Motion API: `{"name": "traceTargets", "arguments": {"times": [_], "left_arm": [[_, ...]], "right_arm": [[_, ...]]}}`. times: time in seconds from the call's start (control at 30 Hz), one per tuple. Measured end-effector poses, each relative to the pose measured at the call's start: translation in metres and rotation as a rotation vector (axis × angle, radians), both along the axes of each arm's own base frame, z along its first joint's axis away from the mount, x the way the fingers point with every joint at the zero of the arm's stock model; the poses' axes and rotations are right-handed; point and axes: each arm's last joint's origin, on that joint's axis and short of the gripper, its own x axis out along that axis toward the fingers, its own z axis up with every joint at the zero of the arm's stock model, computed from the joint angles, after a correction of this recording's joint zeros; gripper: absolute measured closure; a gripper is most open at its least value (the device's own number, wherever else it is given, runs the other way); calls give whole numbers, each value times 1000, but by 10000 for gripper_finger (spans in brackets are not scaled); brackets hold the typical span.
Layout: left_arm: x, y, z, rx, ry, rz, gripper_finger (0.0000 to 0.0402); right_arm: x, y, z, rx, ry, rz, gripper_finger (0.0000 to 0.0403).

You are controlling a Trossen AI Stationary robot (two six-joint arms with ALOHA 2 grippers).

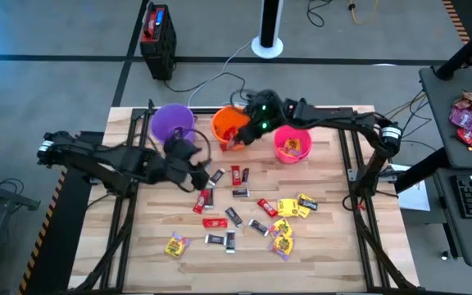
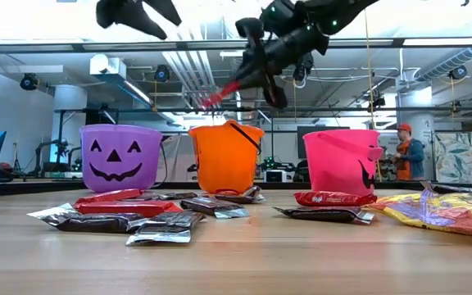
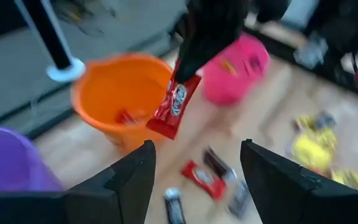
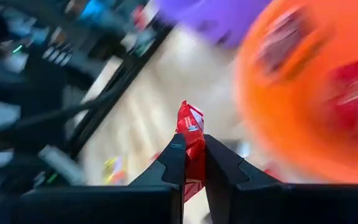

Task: Sort candy by brand, put in halloween buckets
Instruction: Put the red candy into the orange bucket, then put the yellow candy into the pink bucket

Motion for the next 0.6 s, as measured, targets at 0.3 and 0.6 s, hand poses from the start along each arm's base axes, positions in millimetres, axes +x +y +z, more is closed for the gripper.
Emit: {"name": "traceTargets", "arguments": {"times": [0.3, 0.6], "left_arm": [[-26, 13, 19, -56, -96, 60, 184], [-33, 9, -2, -363, 54, 54, 184]], "right_arm": [[-9, -50, -17, -170, 152, -113, 365], [-9, -52, -2, -250, 186, -124, 299]]}}
